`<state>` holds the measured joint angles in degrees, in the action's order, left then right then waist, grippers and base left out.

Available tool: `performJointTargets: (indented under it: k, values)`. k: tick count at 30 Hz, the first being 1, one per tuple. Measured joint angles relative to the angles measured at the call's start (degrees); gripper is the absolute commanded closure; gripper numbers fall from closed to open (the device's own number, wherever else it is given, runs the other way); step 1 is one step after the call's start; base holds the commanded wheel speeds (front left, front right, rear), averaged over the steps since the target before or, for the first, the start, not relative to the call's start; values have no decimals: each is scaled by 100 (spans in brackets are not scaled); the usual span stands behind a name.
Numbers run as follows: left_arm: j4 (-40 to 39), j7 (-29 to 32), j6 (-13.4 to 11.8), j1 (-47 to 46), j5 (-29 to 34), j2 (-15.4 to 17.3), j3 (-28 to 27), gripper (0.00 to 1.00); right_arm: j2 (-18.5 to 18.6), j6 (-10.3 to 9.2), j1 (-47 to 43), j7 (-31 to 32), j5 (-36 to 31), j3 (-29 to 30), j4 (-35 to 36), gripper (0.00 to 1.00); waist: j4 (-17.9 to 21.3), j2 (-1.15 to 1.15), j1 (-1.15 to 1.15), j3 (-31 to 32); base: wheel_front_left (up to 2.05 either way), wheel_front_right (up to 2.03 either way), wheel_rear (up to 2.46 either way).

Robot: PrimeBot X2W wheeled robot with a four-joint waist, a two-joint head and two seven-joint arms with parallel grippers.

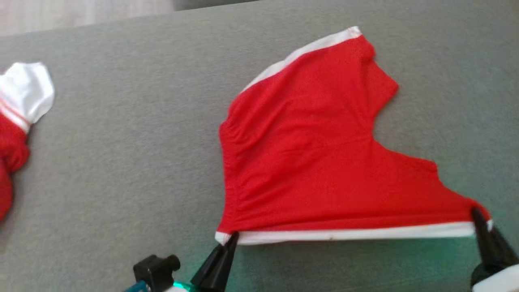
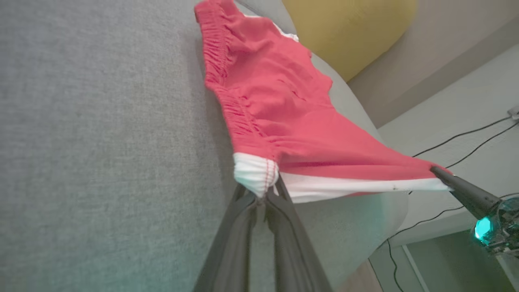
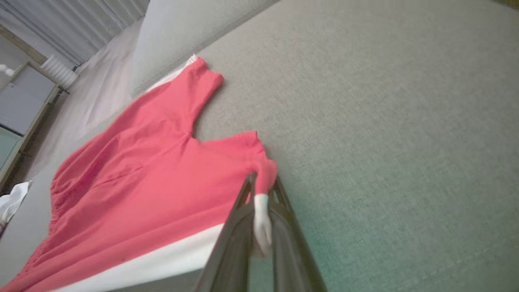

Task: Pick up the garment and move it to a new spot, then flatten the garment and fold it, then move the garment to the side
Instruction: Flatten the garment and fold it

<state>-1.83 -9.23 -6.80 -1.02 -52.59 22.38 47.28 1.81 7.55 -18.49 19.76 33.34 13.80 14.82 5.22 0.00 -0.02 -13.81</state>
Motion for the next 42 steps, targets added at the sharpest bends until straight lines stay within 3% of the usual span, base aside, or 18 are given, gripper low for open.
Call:
performJointTargets:
  k: [3,7,11,15,21,27,30,31,34,35,36,42]
  values:
    - [-190,13,-25,-44,-48,-43,0,100,-13,0,126,276,3,166,323,100,-161,0,2,17,0,0,0]
    - [-283,171,2,-437,-263,-151,-129,100,-13,0,933,631,-127,174,272,100,-291,0,2,-45,0,0,0]
    - [-399,510,24,-1049,-671,-424,-346,100,-3,-1,2252,967,-309,143,-190,100,-428,0,3,-198,0,0,0]
    - [-288,1038,-118,-1786,-1158,-876,-512,100,40,-1,3503,1274,-598,174,-827,100,-658,0,3,-402,0,0,0]
    - [725,1434,-411,-2875,-1561,-1537,-822,100,87,-1,4807,1514,-1078,515,-1967,100,-1051,0,4,-728,0,0,0]
    - [1773,1528,-480,-3752,-1569,-1847,-820,100,204,-1,5531,1416,-1512,499,-2897,100,-1240,0,4,-990,0,0,0]
    - [2104,1521,-422,-3982,-1578,-1919,-777,90,222,-1,5753,1291,-1624,444,-3197,100,-1211,0,3,-1033,0,0,0]
    - [2169,1518,-397,-4042,-1581,-1939,-745,81,225,-1,5800,1248,-1650,432,-3265,100,-1197,0,2,-1048,0,0,0]
    - [2275,1488,-319,-4208,-1608,-1960,-599,33,238,-1,5892,1139,-1757,433,-3483,100,-1150,-1,3,-1100,0,0,0]
    - [2290,1486,-314,-4247,-1655,-1967,-565,4,249,-1,5918,1111,-1795,441,-3555,100,-1139,0,3,-1110,0,0,0]
    - [2299,1486,-267,-4272,-1694,-1968,-505,0,264,-1,5935,1069,-1830,454,-3612,100,-1133,0,3,-1115,0,0,0]
    - [2337,1369,-246,-4283,-1708,-1993,-238,0,402,-1,6161,866,-1981,517,-4011,100,-1223,0,3,-1118,0,0,0]
